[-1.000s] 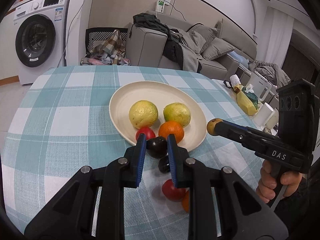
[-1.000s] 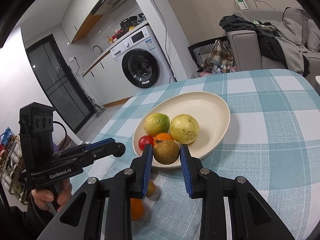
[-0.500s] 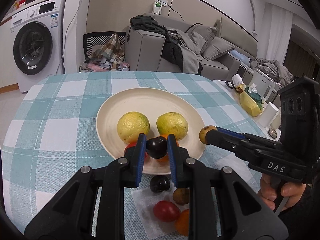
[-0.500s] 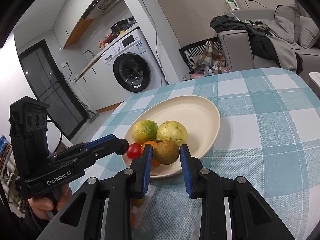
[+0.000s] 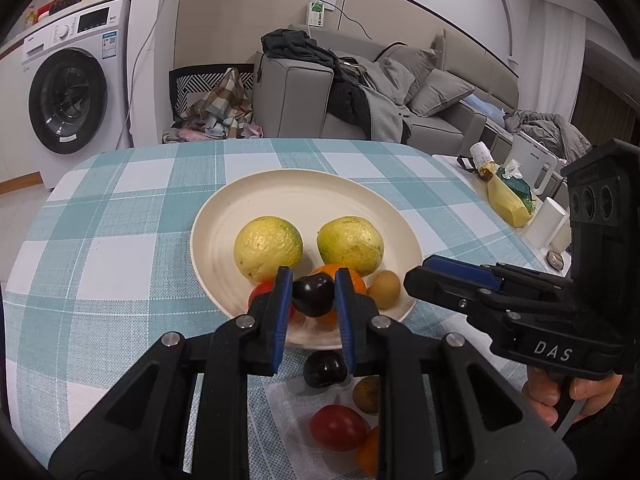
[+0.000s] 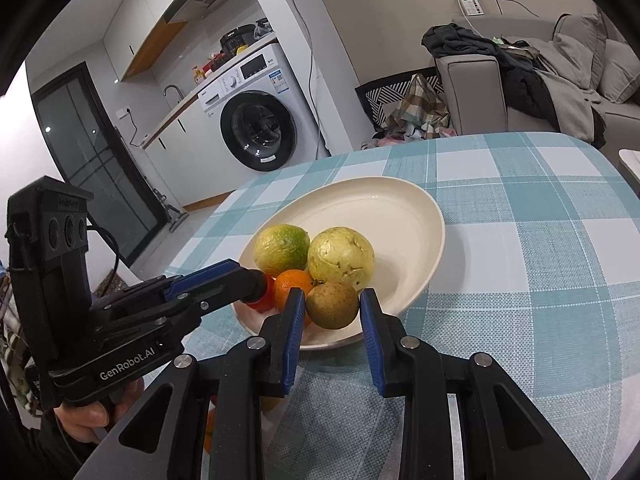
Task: Organize fruits
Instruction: 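Carry the plum and kiwi over the cream plate and lower them, then open both grippers to release the plum and kiwi onto the plate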
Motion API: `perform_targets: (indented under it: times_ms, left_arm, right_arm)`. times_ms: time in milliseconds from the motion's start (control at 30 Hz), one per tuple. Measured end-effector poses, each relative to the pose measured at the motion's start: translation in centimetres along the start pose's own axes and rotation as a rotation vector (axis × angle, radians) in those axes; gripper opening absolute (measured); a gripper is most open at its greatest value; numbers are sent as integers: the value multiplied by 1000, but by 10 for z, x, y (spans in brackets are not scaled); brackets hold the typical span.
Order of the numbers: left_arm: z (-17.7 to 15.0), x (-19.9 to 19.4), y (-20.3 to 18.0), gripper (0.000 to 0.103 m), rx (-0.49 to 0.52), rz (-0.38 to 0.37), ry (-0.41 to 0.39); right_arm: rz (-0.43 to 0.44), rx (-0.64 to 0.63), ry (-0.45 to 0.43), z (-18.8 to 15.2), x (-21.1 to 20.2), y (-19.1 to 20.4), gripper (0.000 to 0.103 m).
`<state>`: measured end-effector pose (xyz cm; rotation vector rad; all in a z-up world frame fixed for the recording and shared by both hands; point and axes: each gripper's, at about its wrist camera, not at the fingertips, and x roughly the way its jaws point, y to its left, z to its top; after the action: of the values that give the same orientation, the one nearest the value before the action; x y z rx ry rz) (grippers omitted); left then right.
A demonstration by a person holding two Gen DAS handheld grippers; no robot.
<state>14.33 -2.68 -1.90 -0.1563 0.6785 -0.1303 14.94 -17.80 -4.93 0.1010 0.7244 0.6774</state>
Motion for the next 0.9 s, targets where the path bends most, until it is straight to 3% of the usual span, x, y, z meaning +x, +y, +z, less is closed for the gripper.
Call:
perform_targets:
  times_ms: [200, 467, 533, 633, 767, 800, 900]
  left_arm:
    - [-1, -1, 0, 19, 7, 10, 0]
    - [-2, -6, 2, 20, 14, 37, -2]
    - [-3, -9, 3, 23, 16, 48, -4]
    - [-5, -16, 6, 38, 17, 66, -11]
    - [-7, -28, 10, 80, 15, 115, -34]
    - [-8, -31, 11, 85, 14, 127, -42]
    - [-12, -37, 14, 85, 19, 154, -36]
  right_arm:
    - [-18, -6, -9, -1, -3, -1, 38]
    - [-40, -21, -16, 0, -3, 0, 58]
    - [-33, -21, -27, 0, -5, 1, 69]
    - [-33, -27, -38, 0, -8, 2, 76]
    - [-51, -44, -55, -1, -12, 5, 90]
    - [-56, -51, -58, -1, -14, 6, 92]
    - [-67, -67, -60, -1, -15, 8, 100]
